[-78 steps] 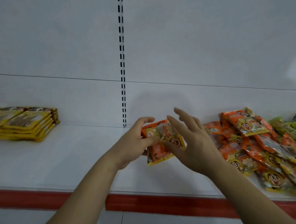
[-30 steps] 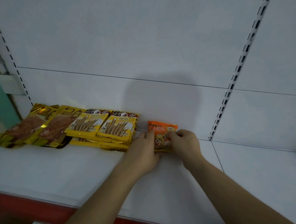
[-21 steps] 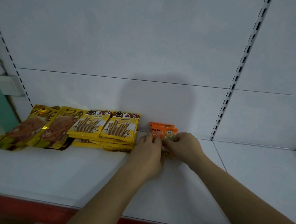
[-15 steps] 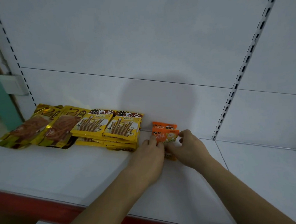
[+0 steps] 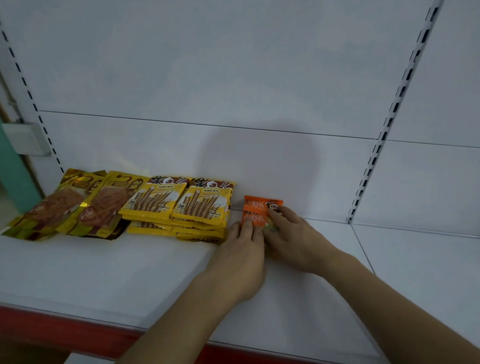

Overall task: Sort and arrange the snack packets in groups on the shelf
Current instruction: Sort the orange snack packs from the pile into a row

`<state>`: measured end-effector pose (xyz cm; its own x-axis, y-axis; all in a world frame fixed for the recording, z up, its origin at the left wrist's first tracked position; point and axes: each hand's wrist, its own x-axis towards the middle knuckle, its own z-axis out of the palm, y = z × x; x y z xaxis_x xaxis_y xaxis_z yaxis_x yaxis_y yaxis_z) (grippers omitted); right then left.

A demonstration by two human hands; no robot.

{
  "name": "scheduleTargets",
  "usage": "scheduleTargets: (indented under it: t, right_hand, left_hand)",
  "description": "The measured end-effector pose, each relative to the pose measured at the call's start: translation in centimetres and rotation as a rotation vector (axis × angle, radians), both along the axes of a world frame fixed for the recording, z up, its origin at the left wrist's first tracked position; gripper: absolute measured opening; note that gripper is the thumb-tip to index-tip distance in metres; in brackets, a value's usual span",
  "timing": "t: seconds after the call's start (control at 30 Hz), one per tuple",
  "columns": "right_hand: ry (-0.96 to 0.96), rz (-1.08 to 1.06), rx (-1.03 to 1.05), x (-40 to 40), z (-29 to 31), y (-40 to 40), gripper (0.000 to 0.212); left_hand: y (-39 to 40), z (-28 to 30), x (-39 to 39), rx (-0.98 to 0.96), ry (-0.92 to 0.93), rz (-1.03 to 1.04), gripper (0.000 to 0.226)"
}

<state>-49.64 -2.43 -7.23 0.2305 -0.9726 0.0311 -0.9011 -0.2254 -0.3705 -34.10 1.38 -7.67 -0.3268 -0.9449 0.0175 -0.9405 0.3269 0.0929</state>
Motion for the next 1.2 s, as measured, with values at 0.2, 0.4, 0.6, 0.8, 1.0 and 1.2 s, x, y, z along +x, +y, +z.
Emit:
scheduleTargets:
  t: [0.2,0.4,0.6,0.8,1.0,1.2]
  right_hand:
    - [0.114,0.043,-0.016,-1.0,0.4,0.6,0.061]
    - [0.103,-0.01,-0.12,-1.9,0.8,1.5,0.066]
    - [0.21,-0.127,-0.254,-5.6,1.8,3.7,0.07]
    - [0.328,-0.269,-0.384,-13.1,2.4,7.2,0.076]
    - [0.356,-0.398,-0.395,-23.5,3.0,11.7,0.072]
    - [0.383,-0.443,-0.34,-35.8,3.7,16.3,0.069]
  left_hand:
    - [0.5,0.1,-0.2,-0.012,0.057,0.008,0.07]
    - [1.9,1.1,-1.5,-0.112,0.057,0.063,0.07]
    - [1.6,2.3,-4.7,-0.266,0.156,0.103,0.058]
    - [2.0,3.7,-11.8,-0.303,0.22,-0.037,0.064]
    - [4.1,4.5,-22.6,-0.29,0.277,-0.155,0.065]
    - [6.8,4.3,-35.0,-0.243,0.306,-0.275,0.057]
